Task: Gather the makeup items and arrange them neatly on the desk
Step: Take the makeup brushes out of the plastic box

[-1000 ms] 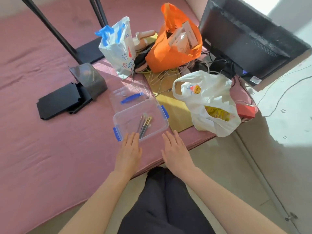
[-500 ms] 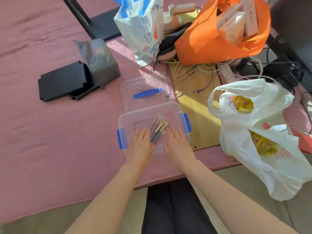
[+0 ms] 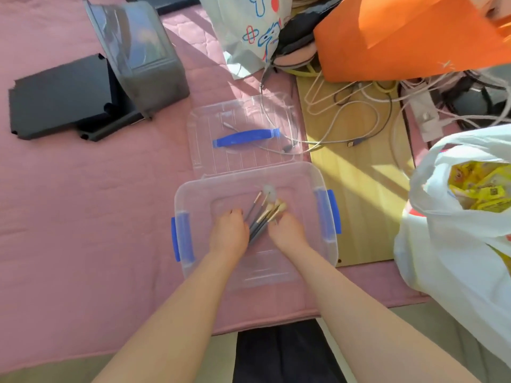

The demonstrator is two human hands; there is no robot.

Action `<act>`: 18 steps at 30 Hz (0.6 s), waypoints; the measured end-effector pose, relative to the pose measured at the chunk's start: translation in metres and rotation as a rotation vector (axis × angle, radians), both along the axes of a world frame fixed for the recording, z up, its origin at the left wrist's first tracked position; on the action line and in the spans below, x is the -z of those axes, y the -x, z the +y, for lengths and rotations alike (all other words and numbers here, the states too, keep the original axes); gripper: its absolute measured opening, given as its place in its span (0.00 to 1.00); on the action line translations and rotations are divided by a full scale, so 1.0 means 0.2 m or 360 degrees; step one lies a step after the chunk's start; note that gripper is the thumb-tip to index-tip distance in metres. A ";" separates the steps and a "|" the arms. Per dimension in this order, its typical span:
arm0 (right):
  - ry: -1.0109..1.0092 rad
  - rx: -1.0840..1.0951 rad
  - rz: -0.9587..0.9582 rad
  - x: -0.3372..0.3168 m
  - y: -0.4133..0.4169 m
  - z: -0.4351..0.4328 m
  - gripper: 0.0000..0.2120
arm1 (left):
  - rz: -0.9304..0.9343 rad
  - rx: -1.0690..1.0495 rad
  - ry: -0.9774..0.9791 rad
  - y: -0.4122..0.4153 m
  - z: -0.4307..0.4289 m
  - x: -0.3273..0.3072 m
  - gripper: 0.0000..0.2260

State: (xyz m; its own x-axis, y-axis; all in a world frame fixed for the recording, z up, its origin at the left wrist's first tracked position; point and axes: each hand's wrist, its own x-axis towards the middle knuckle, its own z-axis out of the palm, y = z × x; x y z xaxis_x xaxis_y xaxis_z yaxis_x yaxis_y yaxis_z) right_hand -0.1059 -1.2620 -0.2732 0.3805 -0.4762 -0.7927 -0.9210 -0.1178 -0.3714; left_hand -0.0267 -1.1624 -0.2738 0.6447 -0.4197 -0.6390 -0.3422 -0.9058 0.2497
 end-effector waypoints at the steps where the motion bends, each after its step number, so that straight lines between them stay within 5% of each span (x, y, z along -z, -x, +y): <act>1: -0.0025 0.0045 0.0018 0.03 -0.02 -0.02 0.15 | 0.0003 -0.0033 -0.0002 -0.01 -0.01 0.03 0.12; 18: -0.0078 0.0826 0.0167 0.17 -0.07 -0.04 0.15 | -0.0037 -0.0155 0.0180 -0.03 -0.07 0.19 0.05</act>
State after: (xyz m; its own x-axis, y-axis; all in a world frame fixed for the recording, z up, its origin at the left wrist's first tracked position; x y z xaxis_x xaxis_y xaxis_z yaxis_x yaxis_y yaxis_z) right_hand -0.0909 -1.2706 -0.3081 0.0225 -0.5421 -0.8400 -0.8860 0.3784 -0.2679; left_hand -0.0207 -1.1772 -0.3112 0.6997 -0.4230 -0.5757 -0.2610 -0.9015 0.3452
